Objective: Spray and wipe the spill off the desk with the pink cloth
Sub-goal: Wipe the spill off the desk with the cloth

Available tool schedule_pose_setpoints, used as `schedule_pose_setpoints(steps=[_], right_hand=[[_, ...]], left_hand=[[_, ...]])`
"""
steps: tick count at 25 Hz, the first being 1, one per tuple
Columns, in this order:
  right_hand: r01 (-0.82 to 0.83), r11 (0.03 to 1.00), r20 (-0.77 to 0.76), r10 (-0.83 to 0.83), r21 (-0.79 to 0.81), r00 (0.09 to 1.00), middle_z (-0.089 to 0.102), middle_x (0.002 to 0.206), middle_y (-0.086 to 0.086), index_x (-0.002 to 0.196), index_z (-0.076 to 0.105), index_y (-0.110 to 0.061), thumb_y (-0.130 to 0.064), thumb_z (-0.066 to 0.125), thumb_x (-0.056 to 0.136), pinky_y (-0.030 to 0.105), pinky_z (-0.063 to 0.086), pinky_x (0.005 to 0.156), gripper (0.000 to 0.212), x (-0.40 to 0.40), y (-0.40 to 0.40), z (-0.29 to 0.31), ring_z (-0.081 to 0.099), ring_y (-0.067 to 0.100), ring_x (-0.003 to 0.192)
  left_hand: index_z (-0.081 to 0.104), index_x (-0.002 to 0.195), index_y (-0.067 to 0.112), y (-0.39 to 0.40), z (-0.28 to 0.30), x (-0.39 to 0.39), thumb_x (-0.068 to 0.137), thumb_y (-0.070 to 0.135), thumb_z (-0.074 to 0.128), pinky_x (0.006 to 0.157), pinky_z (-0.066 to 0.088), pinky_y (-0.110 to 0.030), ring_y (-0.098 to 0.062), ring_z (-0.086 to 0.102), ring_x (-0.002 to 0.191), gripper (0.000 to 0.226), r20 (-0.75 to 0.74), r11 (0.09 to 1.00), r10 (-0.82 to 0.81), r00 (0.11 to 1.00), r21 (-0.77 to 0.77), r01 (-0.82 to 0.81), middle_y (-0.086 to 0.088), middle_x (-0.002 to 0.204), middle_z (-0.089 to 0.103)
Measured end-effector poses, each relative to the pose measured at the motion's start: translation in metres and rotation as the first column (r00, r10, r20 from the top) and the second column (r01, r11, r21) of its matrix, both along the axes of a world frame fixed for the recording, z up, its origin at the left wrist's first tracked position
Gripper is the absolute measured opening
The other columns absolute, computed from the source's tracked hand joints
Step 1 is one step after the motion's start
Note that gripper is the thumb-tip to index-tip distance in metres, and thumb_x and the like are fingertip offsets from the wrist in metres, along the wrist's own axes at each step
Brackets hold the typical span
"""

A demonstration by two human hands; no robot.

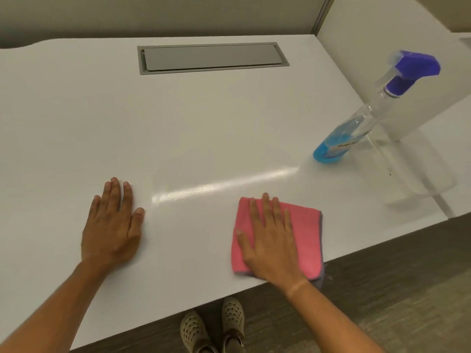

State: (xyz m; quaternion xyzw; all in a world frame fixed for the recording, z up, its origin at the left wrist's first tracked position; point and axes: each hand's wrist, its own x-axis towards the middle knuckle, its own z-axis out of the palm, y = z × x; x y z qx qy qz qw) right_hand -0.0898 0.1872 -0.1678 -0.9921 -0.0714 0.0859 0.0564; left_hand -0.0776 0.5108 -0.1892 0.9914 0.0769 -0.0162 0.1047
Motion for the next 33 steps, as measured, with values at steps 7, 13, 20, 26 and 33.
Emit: schedule_pose_setpoints(steps=[7,13,20,26,33], right_hand=[[-0.044,0.997,0.013,0.043,0.064,0.999,-0.010,0.164,0.011,0.156,-0.007,-0.018,-0.059,0.021,0.097,0.046,-0.004,0.123,0.077,0.057,-0.019,-0.004,-0.010,0.027,0.151],[0.430,0.897,0.060,-0.437,0.104,0.898,0.000,0.162,0.025,0.154,0.002,-0.002,-0.049,0.021,0.100,0.048,0.000,0.123,0.075,0.056,-0.037,-0.010,-0.004,0.036,0.151],[0.182,0.981,0.041,-0.185,0.065,0.982,-0.004,0.163,0.016,0.155,0.000,-0.008,-0.050,0.016,0.100,0.037,-0.006,0.122,0.072,-0.019,-0.083,-0.003,-0.009,0.023,0.151],[0.181,0.982,0.042,-0.183,0.055,0.982,-0.005,0.164,0.016,0.155,-0.001,-0.005,-0.053,0.019,0.098,0.036,-0.007,0.121,0.077,0.060,-0.088,-0.010,-0.007,0.024,0.152],[-0.017,0.998,0.041,0.014,0.067,0.999,-0.004,0.164,0.014,0.156,0.000,-0.006,-0.059,0.025,0.098,0.037,-0.003,0.124,0.082,0.065,-0.063,-0.005,-0.008,0.022,0.152]], left_hand=[[0.011,0.154,0.011,0.001,-0.001,0.000,0.093,0.049,0.010,0.121,0.000,-0.036,-0.019,-0.001,0.150,0.072,0.005,1.000,-0.001,1.000,0.015,0.001,-0.011,0.163,0.004],[0.012,0.154,0.010,0.002,-0.005,0.002,0.093,0.048,0.013,0.121,0.004,-0.039,-0.022,0.001,0.151,0.071,0.013,1.000,-0.004,1.000,0.015,0.004,-0.013,0.163,0.006],[0.014,0.153,0.008,0.003,-0.004,0.002,0.093,0.049,0.012,0.120,0.007,-0.043,-0.026,0.004,0.150,0.073,0.007,1.000,-0.014,1.000,0.013,0.014,-0.016,0.162,0.008],[0.012,0.154,0.010,0.001,-0.004,0.003,0.093,0.049,0.012,0.120,0.003,-0.039,-0.022,0.001,0.150,0.073,-0.001,1.000,0.004,1.000,0.008,-0.004,-0.014,0.162,0.006],[0.010,0.154,0.012,0.002,-0.005,0.003,0.092,0.051,0.011,0.120,0.001,-0.038,-0.019,-0.002,0.150,0.073,-0.017,1.000,0.004,1.000,0.005,-0.004,-0.011,0.163,0.004]])
